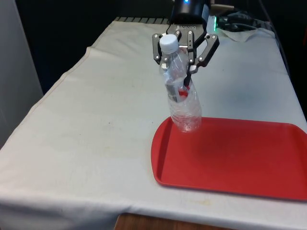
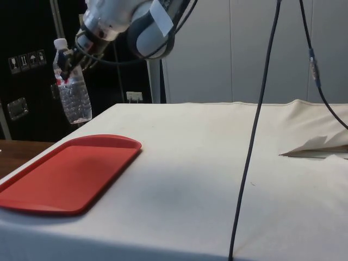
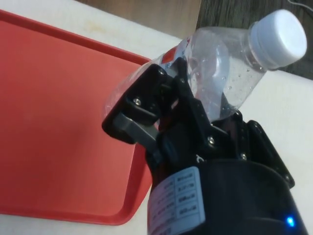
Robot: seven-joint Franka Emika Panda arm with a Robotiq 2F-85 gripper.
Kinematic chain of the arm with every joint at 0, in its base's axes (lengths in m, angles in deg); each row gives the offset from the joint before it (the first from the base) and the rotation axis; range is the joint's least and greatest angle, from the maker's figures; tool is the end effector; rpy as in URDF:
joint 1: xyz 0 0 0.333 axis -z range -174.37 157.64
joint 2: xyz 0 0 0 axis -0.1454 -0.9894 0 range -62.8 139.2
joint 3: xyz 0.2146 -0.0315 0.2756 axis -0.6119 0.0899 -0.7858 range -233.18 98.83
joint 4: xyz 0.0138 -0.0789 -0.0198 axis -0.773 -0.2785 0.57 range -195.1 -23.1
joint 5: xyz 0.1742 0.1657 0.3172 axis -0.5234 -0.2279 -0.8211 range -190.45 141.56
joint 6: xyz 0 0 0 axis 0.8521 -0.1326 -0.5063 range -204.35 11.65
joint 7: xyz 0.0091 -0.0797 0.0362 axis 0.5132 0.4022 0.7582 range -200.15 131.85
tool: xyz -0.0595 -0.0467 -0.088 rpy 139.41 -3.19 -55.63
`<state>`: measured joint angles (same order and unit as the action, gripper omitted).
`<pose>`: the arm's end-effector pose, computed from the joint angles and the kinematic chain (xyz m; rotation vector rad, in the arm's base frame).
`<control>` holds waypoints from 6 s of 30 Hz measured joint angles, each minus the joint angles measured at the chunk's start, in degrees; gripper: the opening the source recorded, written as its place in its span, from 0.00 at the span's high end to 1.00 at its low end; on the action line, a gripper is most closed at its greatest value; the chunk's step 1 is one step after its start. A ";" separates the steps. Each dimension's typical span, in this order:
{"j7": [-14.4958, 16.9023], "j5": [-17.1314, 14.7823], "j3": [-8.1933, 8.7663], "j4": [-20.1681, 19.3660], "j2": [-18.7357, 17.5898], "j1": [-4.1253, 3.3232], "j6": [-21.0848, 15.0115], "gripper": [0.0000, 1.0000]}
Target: Place the bottle upright on the tray.
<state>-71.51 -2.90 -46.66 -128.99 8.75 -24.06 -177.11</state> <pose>0.7009 0.0131 0.3527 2.8236 -0.3084 1.3125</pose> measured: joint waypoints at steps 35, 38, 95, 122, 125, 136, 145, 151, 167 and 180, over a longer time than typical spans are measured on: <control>2.12 0.00 -0.52 -2.29 -3.04 0.86 -9.85 0.65; 2.81 0.00 -0.52 -2.29 -3.50 0.92 -11.06 0.65; 20.63 0.00 -1.20 -1.89 -8.02 1.20 -21.77 0.65; 22.69 -1.32 -4.30 -0.97 -11.34 1.03 -24.81 0.65; 23.09 -1.38 -4.87 -0.63 -11.29 1.03 -26.01 0.65; 24.12 -1.49 -5.21 -1.66 -11.00 1.09 -26.30 0.65; 24.47 -1.49 -5.84 -0.40 -11.46 1.09 -25.15 0.65; 24.47 -1.49 -6.36 1.55 -12.55 1.09 -24.41 0.65; 25.90 -1.83 -8.88 4.07 -13.64 0.29 -23.78 0.65; 27.67 -3.27 -10.77 4.13 -14.95 0.00 -26.36 0.65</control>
<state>-43.83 -6.17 -57.43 -124.87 -6.20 -24.06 -203.46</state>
